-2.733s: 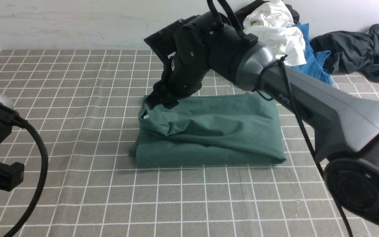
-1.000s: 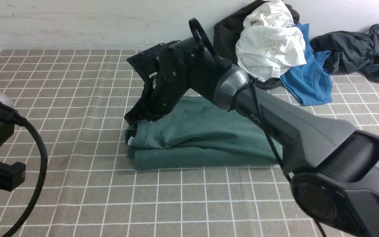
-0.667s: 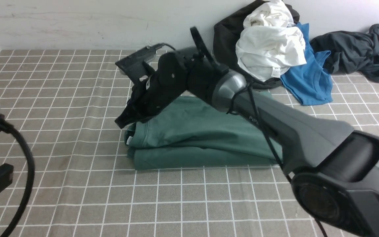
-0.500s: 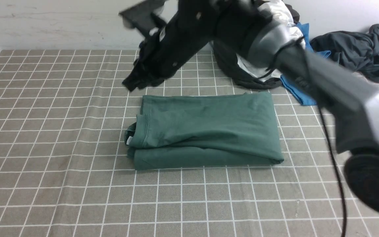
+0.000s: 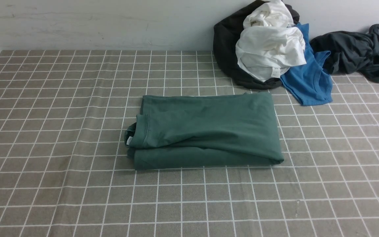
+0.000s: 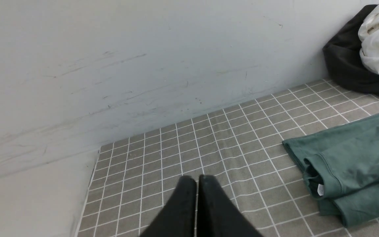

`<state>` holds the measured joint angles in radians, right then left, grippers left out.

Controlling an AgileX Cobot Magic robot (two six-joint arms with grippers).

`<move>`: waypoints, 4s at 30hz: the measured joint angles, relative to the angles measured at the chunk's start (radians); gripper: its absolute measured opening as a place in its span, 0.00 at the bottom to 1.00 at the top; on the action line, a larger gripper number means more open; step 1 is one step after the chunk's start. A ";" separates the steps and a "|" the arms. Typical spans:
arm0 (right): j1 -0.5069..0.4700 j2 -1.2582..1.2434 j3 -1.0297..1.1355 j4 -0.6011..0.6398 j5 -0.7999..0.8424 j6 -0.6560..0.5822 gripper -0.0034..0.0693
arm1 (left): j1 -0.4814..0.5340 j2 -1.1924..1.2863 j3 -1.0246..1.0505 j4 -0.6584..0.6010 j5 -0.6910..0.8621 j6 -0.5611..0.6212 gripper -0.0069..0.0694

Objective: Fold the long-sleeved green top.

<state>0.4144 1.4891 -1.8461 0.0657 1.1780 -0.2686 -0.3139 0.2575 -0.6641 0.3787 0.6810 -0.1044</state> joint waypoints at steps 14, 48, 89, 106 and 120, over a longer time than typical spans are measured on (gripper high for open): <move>-0.002 -0.829 1.166 -0.080 -0.823 0.095 0.03 | 0.000 0.000 0.000 0.000 0.002 0.000 0.08; -0.379 -1.499 1.872 -0.126 -0.831 0.241 0.03 | 0.000 0.000 0.000 0.000 0.003 0.000 0.08; -0.429 -1.499 1.871 -0.097 -0.820 0.285 0.03 | 0.000 -0.065 0.119 0.024 -0.085 0.000 0.08; -0.429 -1.499 1.870 -0.095 -0.819 0.285 0.03 | 0.117 -0.268 0.689 -0.441 -0.690 0.211 0.08; -0.429 -1.499 1.870 -0.095 -0.819 0.285 0.03 | 0.270 -0.268 0.692 -0.514 -0.314 0.235 0.08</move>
<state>-0.0146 -0.0096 0.0239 -0.0296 0.3587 0.0168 -0.0434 -0.0109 0.0275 -0.1351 0.3666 0.1306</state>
